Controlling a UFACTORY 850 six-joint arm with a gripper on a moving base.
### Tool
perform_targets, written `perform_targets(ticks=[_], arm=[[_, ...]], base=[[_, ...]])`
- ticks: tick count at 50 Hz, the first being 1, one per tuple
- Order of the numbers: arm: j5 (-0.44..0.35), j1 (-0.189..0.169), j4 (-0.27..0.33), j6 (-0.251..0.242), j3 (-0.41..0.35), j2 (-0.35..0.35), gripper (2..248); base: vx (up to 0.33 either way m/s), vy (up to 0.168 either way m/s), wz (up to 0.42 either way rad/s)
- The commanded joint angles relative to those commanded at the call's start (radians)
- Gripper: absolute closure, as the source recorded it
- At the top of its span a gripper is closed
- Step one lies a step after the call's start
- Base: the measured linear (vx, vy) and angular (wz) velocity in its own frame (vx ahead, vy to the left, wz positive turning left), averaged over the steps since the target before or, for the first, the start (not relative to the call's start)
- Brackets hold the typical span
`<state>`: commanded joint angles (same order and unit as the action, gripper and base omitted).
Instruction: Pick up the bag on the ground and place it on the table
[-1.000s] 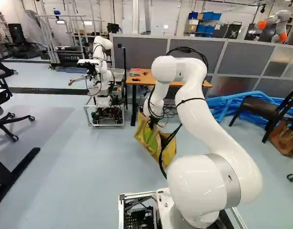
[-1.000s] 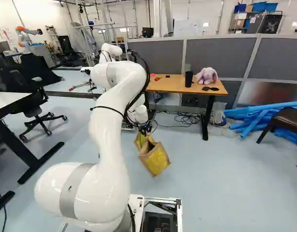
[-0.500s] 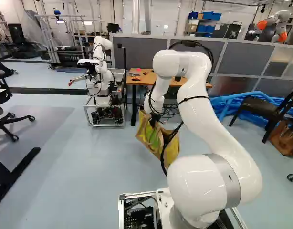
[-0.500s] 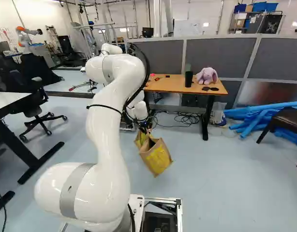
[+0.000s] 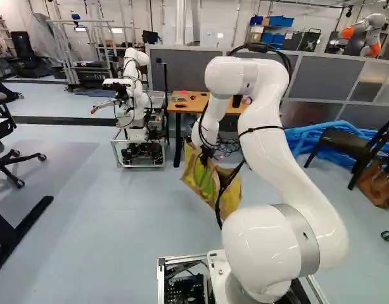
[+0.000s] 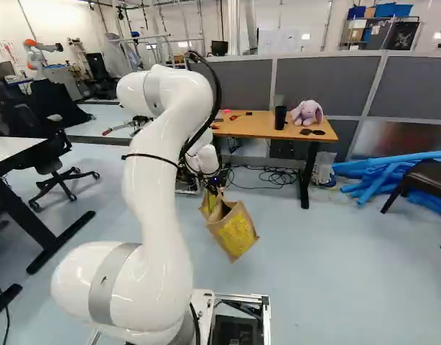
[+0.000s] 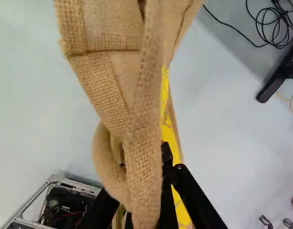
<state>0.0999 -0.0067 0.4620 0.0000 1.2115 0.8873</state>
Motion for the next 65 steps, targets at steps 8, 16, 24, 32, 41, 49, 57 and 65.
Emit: perform_targets(ticks=[8,16,24,32,41,49,57,65], arm=[[0.0,0.0,0.0,0.0,-0.017,-0.028,220],[0.0,0.0,0.0,0.0,-0.034,-0.057,220],[0.0,0.0,0.0,0.0,-0.051,-0.085,220],[0.0,0.0,0.0,0.0,-0.067,-0.113,220],[0.0,0.0,0.0,0.0,-0.084,-0.145,220],[0.0,0.0,0.0,0.0,-0.099,-0.173,220],[0.0,0.0,0.0,0.0,-0.114,-0.201,220],[0.002,0.0,0.0,0.0,-0.128,-0.228,220]], base=[[0.0,0.0,0.0],[0.0,0.0,0.0],[0.0,0.0,0.0],[0.0,0.0,0.0],[0.0,0.0,0.0],[0.0,0.0,0.0],[0.0,0.0,0.0],[0.0,0.0,0.0]])
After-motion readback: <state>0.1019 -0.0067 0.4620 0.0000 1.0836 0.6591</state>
